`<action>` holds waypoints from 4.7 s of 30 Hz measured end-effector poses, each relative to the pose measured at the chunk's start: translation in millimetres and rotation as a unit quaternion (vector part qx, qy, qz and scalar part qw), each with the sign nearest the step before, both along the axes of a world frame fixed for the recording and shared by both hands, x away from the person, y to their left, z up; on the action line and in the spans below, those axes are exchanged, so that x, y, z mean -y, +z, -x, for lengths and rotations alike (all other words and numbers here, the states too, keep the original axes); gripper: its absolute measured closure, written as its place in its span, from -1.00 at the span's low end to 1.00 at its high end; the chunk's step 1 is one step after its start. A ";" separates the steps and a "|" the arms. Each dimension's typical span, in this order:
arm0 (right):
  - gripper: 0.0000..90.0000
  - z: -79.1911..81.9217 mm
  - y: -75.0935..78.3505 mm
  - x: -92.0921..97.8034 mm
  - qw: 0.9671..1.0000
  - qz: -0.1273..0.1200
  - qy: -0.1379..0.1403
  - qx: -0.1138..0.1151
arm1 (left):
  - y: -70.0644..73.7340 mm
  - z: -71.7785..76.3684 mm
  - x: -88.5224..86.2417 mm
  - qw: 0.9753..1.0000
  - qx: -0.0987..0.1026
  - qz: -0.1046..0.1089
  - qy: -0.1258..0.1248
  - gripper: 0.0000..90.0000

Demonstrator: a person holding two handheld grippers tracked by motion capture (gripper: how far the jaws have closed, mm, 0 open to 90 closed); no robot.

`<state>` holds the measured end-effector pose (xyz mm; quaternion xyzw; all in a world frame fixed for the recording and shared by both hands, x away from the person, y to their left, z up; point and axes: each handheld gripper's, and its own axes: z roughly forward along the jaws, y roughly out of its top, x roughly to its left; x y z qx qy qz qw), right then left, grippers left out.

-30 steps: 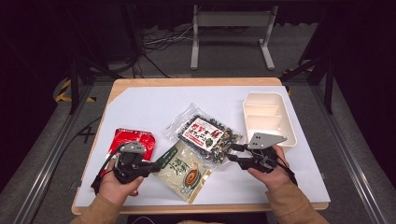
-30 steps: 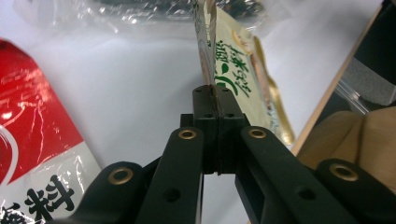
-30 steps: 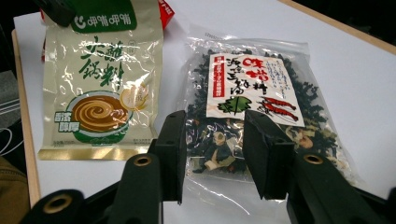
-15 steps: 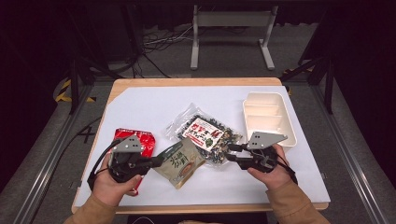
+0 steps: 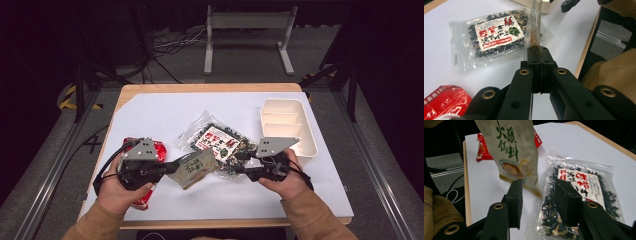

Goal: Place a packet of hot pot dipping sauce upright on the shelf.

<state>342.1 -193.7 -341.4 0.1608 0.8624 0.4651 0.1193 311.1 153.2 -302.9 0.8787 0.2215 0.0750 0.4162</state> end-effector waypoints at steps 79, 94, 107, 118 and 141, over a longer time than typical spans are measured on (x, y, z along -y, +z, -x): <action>0.98 -24.3 17.5 -17.5 0.993 0.059 0.088 -0.057 | -8.6 -9.3 -18.2 0.999 0.003 0.049 0.023 0.09; 0.98 -41.6 34.1 10.1 0.995 0.069 0.060 -0.043 | -27.9 -8.7 -44.6 0.996 0.000 0.061 0.070 -0.05; 0.97 -56.4 56.0 28.2 0.996 0.073 0.044 -0.024 | -44.6 -2.7 -67.4 0.990 -0.011 0.079 0.114 -0.10; 0.97 -73.9 72.5 44.9 0.997 0.071 0.036 -0.006 | -55.3 4.1 -81.0 0.986 -0.001 0.089 0.141 -0.13; 0.97 -112.7 89.2 87.7 0.995 0.087 -0.011 0.042 | -68.5 -1.5 -97.7 0.975 0.035 0.068 0.207 -0.10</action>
